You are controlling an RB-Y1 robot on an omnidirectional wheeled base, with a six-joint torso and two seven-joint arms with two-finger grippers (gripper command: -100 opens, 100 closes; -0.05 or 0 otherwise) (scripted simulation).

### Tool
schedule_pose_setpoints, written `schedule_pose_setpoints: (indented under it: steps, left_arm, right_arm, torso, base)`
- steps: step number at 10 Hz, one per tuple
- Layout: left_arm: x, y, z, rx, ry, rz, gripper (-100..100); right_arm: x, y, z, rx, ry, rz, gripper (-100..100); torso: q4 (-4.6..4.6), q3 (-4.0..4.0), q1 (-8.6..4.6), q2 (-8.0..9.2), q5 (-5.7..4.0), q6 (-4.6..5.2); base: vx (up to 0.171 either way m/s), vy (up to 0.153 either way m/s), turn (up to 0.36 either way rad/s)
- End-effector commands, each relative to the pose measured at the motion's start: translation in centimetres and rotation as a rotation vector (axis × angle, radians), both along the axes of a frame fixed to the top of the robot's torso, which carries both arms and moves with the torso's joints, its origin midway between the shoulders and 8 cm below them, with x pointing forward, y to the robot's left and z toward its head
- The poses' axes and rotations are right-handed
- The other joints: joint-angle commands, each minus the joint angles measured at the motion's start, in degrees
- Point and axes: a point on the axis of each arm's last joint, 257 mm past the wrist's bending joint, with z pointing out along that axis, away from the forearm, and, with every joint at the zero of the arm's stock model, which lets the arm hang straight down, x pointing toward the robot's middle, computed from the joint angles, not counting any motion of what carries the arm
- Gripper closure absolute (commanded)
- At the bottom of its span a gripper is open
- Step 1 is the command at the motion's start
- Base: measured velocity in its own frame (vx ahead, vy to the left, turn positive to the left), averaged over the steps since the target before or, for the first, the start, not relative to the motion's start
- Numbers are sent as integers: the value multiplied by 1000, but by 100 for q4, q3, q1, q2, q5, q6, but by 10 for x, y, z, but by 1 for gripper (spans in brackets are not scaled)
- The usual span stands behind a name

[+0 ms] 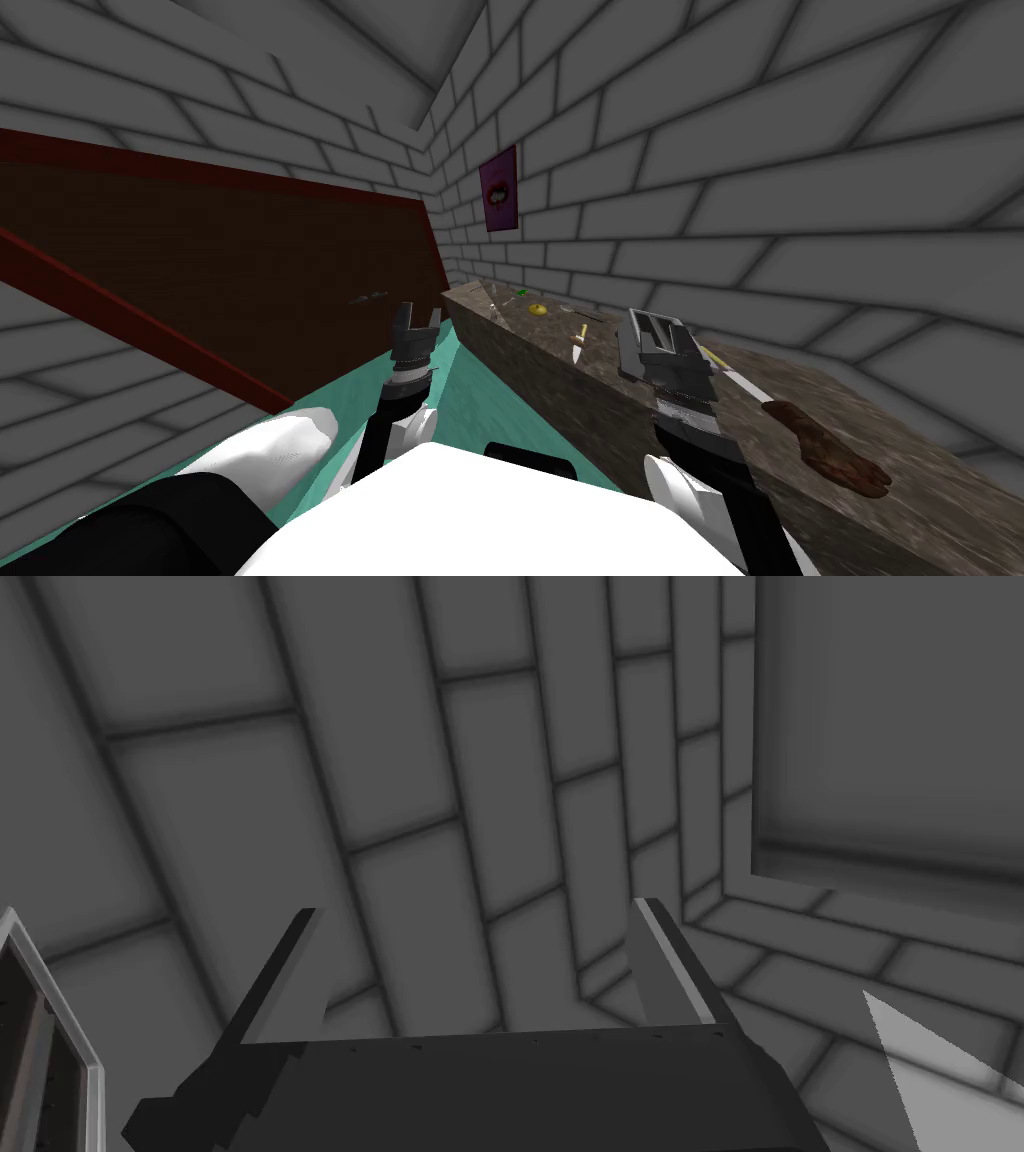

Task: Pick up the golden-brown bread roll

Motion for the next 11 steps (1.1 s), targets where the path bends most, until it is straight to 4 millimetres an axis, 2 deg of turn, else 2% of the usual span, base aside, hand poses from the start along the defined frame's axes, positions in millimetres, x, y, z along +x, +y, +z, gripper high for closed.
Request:
schedule_pose_setpoints:
  steps: [1, 4, 7, 8, 10, 11]
  left_arm:
    - [0, 0, 0, 0, 0, 0, 0]
    - [0, 0, 0, 0, 0, 0, 0]
    - [0, 0, 0, 0, 0, 0, 0]
    - [0, 0, 0, 0, 0, 0, 0]
    - [0, 0, 0, 0, 0, 0, 0]
    - [0, 0, 0, 0, 0, 0, 0]
  right_arm:
    - [1, 6, -11, -32, 31, 30, -100]
    - [3, 16, -41, -86, 108, 80, -100]
    - [1, 25, -91, -157, 229, 136, -100]
    - [1, 25, -91, -157, 229, 136, -100]
    - [-5, 30, -128, -219, 321, 176, -100]
    - [-10, 30, -154, -251, 383, 194, -100]
  torso:
    - [0, 0, 0, 0, 0, 0]
    - [6, 16, 38, 27, 8, 0]
    - [5, 14, 55, 23, 12, -1]
    - [6, 15, 60, 26, 14, 0]
    - [2, 6, 43, 9, 10, -1]
    - [1, 2, 59, 4, 13, -1]
  base:
    - [-40, 52, -14]
    - [-70, 114, -10]
    - [-58, 152, 18]
    - [-34, 120, 5]
    - [-8, 141, 51]
    - [-1, 203, 79]
